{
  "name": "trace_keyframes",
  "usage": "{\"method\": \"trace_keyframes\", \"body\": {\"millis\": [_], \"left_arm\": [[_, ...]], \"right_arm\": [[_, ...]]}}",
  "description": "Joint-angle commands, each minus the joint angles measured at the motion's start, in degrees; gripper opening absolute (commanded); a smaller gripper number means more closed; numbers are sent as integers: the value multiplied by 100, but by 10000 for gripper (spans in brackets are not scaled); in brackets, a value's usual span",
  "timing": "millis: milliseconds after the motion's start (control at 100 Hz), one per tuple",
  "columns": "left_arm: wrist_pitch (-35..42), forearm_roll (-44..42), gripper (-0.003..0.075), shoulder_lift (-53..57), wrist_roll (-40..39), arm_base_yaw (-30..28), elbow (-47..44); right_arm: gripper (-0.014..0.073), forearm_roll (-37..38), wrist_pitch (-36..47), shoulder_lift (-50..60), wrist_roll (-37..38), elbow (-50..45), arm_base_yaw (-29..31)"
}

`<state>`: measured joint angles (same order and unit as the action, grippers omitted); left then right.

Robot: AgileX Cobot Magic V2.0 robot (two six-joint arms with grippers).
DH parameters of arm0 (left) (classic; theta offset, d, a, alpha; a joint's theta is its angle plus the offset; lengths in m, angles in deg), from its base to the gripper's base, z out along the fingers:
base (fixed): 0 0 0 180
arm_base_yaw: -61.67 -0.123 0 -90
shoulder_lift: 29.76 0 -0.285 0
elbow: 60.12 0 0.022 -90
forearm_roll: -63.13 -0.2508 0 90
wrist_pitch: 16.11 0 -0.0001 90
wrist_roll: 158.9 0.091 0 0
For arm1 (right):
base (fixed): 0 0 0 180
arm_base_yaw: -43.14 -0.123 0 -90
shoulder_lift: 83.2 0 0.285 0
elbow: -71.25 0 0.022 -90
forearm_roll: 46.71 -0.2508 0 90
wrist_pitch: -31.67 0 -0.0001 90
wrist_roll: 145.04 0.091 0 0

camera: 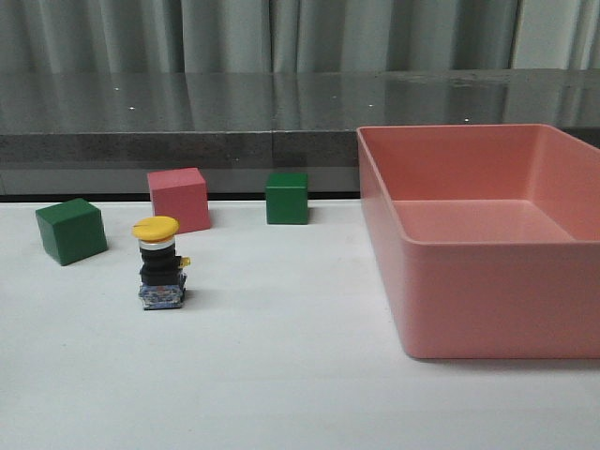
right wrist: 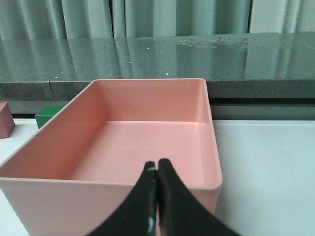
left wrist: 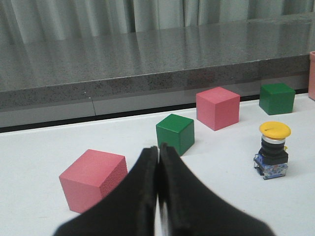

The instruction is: Place and stand button with both arms

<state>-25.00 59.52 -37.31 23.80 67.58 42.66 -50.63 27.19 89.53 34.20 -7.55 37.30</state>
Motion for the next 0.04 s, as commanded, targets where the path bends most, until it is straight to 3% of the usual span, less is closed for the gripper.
{"method": "trace_keyframes", "body": {"millis": [0,30], "left_arm": [[508,47,-20,162,-44,-7,-256],[508,47,-20,162,-44,-7,-256]], "right_arm": [[-76,55,493,103,2,86,41],[-76,55,493,103,2,86,41]]}}
